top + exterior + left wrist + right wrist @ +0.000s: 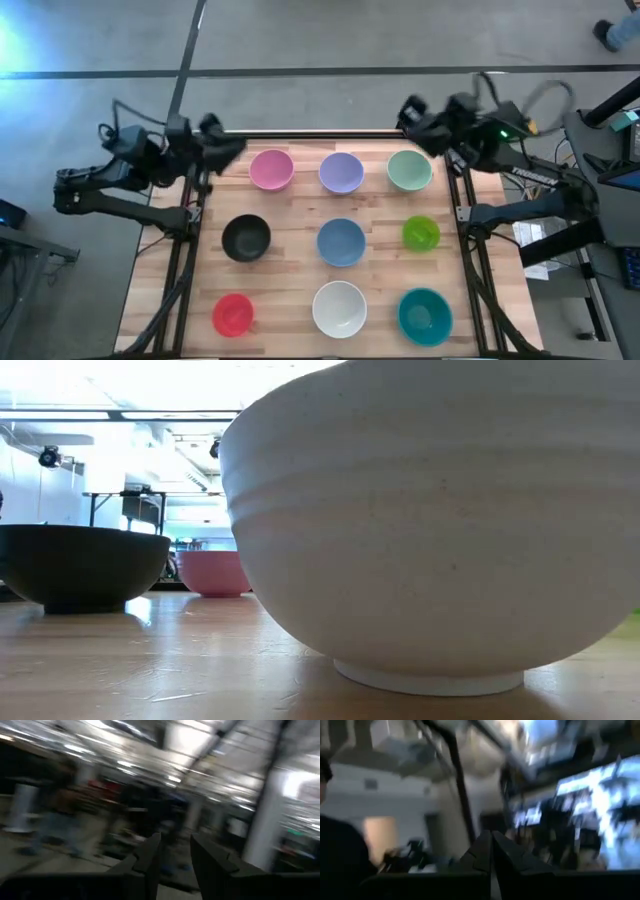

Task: Nest bowls inside each other
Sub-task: Stack the light green bowl on top of the blue bowl

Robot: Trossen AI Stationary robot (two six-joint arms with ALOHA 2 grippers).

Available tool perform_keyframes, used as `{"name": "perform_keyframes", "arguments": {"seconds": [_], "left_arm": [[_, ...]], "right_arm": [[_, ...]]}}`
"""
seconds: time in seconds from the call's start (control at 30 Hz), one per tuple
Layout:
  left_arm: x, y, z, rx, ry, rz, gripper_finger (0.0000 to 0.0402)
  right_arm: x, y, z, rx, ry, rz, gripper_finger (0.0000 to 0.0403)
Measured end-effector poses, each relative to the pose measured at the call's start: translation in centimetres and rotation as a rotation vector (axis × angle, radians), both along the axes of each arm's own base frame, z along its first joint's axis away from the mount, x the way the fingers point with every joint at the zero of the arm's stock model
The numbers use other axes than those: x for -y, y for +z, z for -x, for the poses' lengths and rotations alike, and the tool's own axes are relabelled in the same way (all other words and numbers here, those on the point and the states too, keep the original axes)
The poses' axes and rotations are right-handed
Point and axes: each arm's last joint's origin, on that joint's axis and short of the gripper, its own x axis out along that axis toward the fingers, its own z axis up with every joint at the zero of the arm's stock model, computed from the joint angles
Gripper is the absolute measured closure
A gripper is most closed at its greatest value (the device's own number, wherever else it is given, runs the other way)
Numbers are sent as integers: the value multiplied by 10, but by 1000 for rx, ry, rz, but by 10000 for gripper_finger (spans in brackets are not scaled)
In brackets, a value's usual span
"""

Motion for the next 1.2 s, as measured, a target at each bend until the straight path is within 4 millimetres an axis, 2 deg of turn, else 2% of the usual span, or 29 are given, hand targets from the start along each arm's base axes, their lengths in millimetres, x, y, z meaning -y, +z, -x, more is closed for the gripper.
{"name": "perform_keyframes", "arguments": {"seconds": [0.1, 0.2, 0.27, 0.4, 0.6, 0.73, 0.87, 1.03, 1.2], "left_arm": [[7, 5, -14, -40, -302, 77, 311], [13, -1, -26, -136, -541, 203, 311], [18, -13, -34, -245, -632, 284, 311], [32, -45, -46, -529, -667, 394, 311], [50, -78, -51, -863, -658, 457, 311], [56, -88, -46, -955, -544, 443, 311], [59, -98, -35, -1064, -348, 384, 311], [59, -107, -22, -1156, -121, 297, 311], [58, -110, -20, -1176, -58, 267, 311]], "right_arm": [[-3, -3, -11, -240, 147, -21, 394], [-11, -15, -18, -498, 259, -52, 394], [-19, -27, -19, -658, 296, -51, 394], [-37, -53, -15, -926, 337, -21, 394], [-66, -83, -4, -1193, 321, 94, 394], [-84, -96, 1, -1295, 139, 310, 394], [-97, -108, 4, -1337, -100, 518, 394], [-98, -126, 6, -1388, -476, 622, 394], [-89, -152, 13, -1481, -641, 517, 394]]}}
